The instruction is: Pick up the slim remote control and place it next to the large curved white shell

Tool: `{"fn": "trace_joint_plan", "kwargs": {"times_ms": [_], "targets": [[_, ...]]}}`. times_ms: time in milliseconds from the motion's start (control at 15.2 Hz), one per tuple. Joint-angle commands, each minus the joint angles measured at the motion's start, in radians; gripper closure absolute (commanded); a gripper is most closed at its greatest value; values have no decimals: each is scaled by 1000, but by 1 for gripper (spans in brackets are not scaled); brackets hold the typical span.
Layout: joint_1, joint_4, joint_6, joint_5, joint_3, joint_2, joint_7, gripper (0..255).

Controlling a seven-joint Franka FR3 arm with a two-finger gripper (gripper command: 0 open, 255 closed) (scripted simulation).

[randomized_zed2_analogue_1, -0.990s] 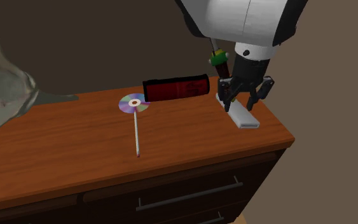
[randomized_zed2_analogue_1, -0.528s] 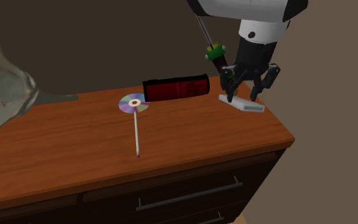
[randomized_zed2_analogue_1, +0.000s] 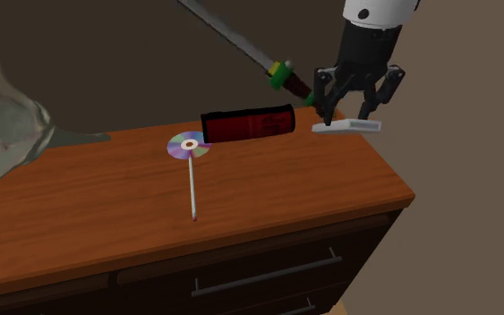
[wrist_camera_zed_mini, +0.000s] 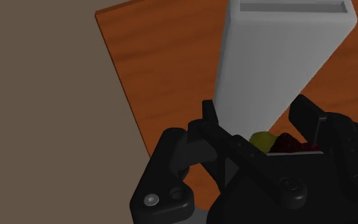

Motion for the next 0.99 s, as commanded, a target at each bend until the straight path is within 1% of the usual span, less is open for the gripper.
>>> {"fn": "trace_joint_plan", "kwargs": {"times_ms": [0, 924], "targets": [[1, 16, -24, -1, 0, -8, 1, 255], [-2, 201, -211, -2, -1, -11, 1, 255]]}}
